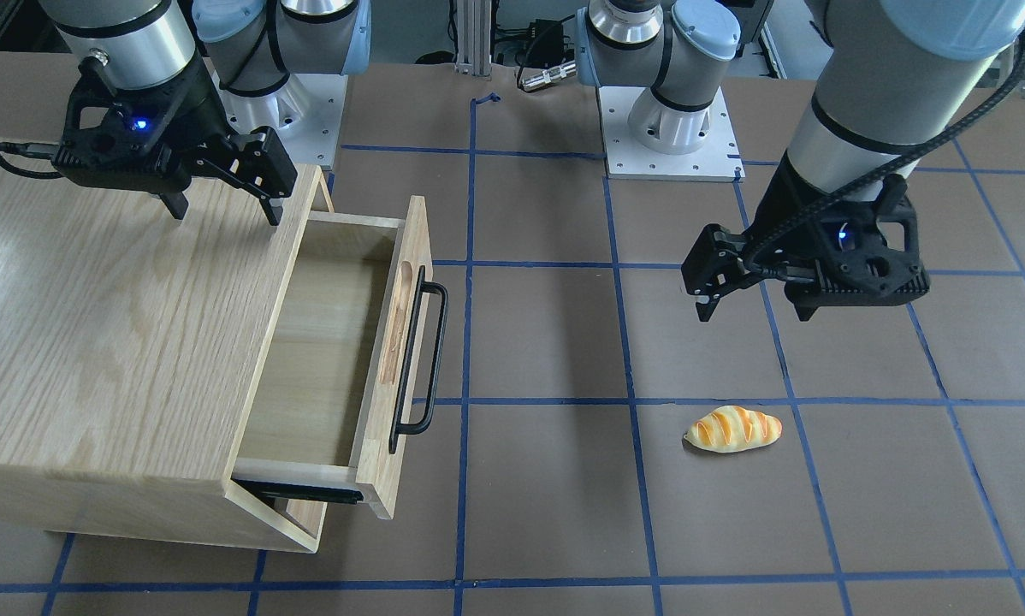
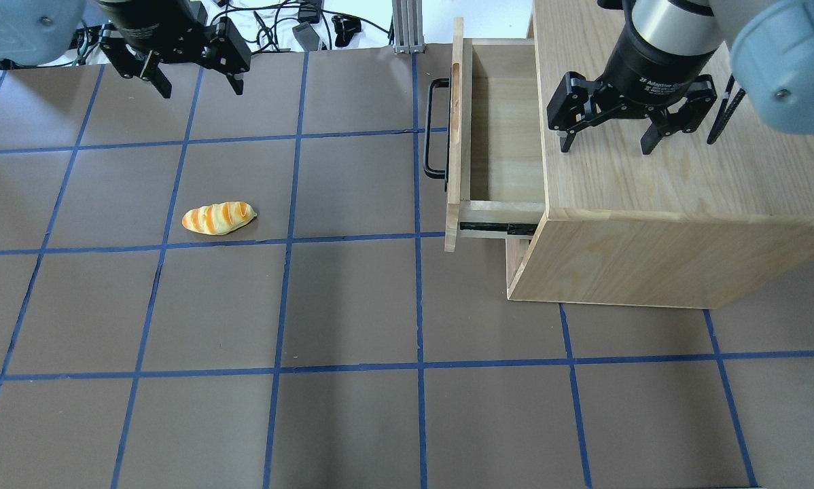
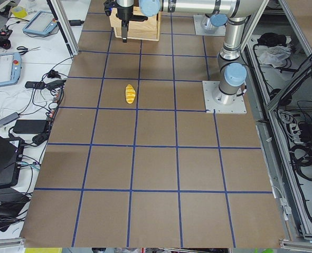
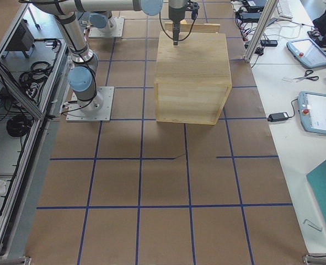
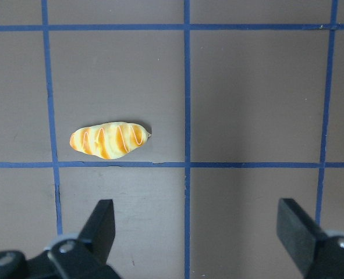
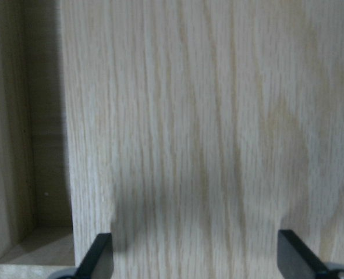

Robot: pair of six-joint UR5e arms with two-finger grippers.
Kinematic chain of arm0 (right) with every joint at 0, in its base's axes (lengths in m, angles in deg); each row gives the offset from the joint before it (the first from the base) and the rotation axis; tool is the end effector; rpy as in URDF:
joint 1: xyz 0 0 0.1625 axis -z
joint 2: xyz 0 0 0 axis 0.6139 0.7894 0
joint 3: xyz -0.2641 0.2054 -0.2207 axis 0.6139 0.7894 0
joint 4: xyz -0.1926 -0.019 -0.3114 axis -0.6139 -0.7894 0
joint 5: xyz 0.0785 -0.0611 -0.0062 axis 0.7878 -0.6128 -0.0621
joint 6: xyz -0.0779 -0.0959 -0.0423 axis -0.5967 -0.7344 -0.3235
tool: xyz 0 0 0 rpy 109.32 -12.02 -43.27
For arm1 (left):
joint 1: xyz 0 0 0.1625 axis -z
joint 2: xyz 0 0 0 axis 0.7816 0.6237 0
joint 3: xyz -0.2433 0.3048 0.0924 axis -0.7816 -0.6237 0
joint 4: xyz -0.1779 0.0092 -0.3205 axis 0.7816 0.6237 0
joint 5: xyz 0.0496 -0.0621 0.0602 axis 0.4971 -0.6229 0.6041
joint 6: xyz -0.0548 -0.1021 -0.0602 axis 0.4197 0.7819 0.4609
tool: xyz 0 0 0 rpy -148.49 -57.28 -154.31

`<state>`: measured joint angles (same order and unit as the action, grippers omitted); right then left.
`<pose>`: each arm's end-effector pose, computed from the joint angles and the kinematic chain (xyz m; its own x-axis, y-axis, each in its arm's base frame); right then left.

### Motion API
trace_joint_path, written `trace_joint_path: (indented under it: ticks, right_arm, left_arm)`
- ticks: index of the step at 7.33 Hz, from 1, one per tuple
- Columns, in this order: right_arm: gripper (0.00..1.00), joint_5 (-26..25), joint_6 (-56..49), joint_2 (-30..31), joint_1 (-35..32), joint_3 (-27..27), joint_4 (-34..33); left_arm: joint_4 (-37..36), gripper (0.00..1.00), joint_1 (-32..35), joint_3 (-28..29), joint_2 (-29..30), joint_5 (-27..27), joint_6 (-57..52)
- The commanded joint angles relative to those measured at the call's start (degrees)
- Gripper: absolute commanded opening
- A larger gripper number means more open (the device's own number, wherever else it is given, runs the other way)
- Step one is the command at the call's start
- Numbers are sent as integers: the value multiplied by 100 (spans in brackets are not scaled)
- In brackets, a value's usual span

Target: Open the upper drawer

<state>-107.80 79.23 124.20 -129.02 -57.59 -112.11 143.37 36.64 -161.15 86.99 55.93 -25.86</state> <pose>0.1447 -0.4380 0.4420 -0.9966 0.0785 -0.0233 0.0794 0.9961 -0.0378 -0.1125 -0.5294 0.4464 -0.9997 -0.0097 -0.0245 -0.0073 0.9952 -0.0978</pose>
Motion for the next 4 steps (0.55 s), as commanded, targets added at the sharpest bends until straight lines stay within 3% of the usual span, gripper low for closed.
trace_joint_path:
  ticks: [1, 4]
  right_arm:
    - [100, 3, 0, 0, 0, 0, 0]
    - [100, -5, 0, 0, 0, 0, 0]
  left_arm:
    - [42, 100, -200, -305, -230, -20, -365]
    - [42, 100, -270, -535, -425, -20, -366]
